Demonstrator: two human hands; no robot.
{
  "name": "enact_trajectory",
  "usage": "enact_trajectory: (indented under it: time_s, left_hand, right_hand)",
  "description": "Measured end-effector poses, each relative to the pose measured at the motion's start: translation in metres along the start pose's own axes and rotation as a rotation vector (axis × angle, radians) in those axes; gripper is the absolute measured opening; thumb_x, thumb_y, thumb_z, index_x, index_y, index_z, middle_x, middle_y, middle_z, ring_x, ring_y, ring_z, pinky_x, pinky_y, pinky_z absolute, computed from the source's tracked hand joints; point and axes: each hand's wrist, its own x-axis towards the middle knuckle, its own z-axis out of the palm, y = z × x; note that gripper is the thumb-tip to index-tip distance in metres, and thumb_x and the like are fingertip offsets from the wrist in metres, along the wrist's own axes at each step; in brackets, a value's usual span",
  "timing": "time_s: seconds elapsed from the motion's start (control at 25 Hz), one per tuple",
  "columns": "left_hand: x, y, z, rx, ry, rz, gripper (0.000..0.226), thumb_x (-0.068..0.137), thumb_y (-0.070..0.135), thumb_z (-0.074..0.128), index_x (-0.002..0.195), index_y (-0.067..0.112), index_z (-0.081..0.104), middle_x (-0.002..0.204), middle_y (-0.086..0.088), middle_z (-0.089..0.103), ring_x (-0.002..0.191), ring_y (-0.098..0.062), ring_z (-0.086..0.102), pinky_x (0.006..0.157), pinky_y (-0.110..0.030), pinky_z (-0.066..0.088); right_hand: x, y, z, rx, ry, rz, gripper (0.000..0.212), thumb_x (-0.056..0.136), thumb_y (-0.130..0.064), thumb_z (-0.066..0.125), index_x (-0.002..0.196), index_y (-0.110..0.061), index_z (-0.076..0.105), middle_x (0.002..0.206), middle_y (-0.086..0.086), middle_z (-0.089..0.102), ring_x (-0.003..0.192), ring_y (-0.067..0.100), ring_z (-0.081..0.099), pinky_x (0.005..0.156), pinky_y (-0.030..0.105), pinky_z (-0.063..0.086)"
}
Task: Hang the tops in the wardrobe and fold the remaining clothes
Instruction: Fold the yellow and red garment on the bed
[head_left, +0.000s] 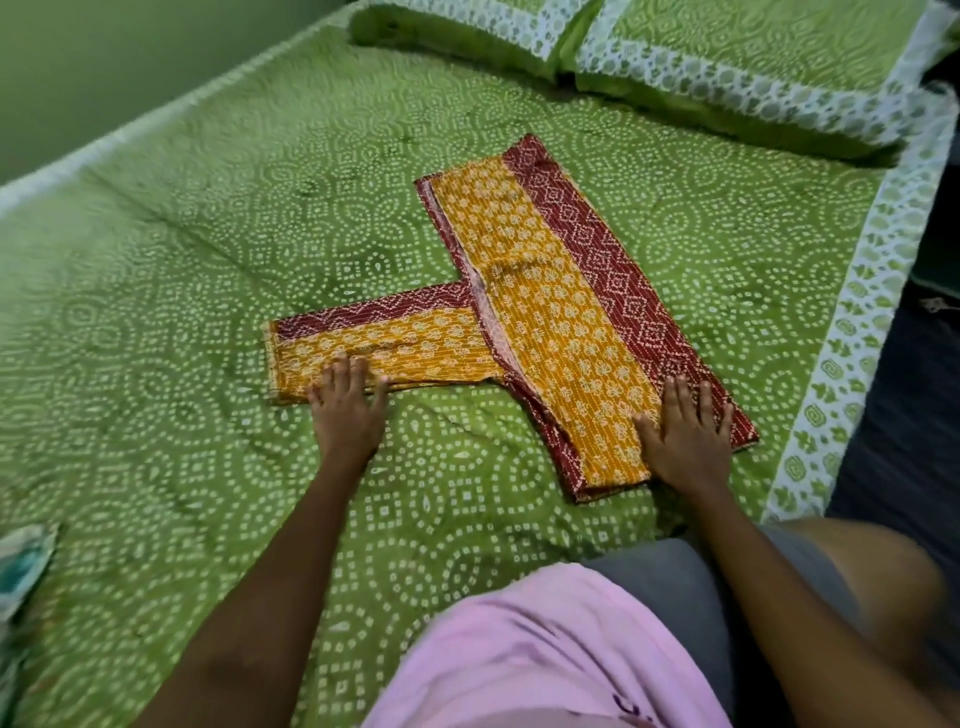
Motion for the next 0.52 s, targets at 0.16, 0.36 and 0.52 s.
enact_trajectory:
  time_s: [0.16, 0.36, 0.52]
  left_hand:
    - [0.01, -0.045, -0.016, -0.085, 0.039, -0.434, 0.07, 0.093, 0.058, 0.034, 0.149, 0.02, 0.019, 0.155, -0.023, 0.011, 0.142, -0.039, 0.009, 0.114, -0.05, 0.002]
    - [0.042, -0.045, -0.044, -0.409, 0.077, -0.616, 0.067, 0.082, 0.031, 0.066, 0.131, -0.006, 0.04, 0.128, -0.027, 0.05, 0.118, -0.038, 0.049, 0.095, -0.043, 0.041]
    - [0.072, -0.042, -0.059, -1.059, -0.016, -0.808, 0.046, 0.077, 0.013, 0.07, 0.117, -0.005, 0.056, 0.092, -0.015, 0.065, 0.073, -0.025, 0.064, 0.056, -0.031, 0.051]
  right_hand:
    - [-0.001, 0.002, 0.0, -0.005, -0.008, -0.003, 0.083, 0.082, -0.062, -0.001, 0.15, -0.015, -0.002, 0.158, 0.003, -0.006, 0.144, 0.023, -0.012, 0.111, 0.045, -0.016]
    - [0.0, -0.002, 0.001, -0.083, 0.011, -0.031, 0.076, 0.083, -0.056, -0.005, 0.144, -0.011, -0.011, 0.156, 0.008, -0.01, 0.142, 0.021, -0.018, 0.109, 0.04, -0.021]
    - [-0.002, -0.008, 0.004, -0.005, -0.019, -0.208, 0.071, 0.087, -0.042, -0.001, 0.149, -0.008, 0.0, 0.158, 0.009, -0.003, 0.143, 0.016, -0.011, 0.114, 0.032, -0.009]
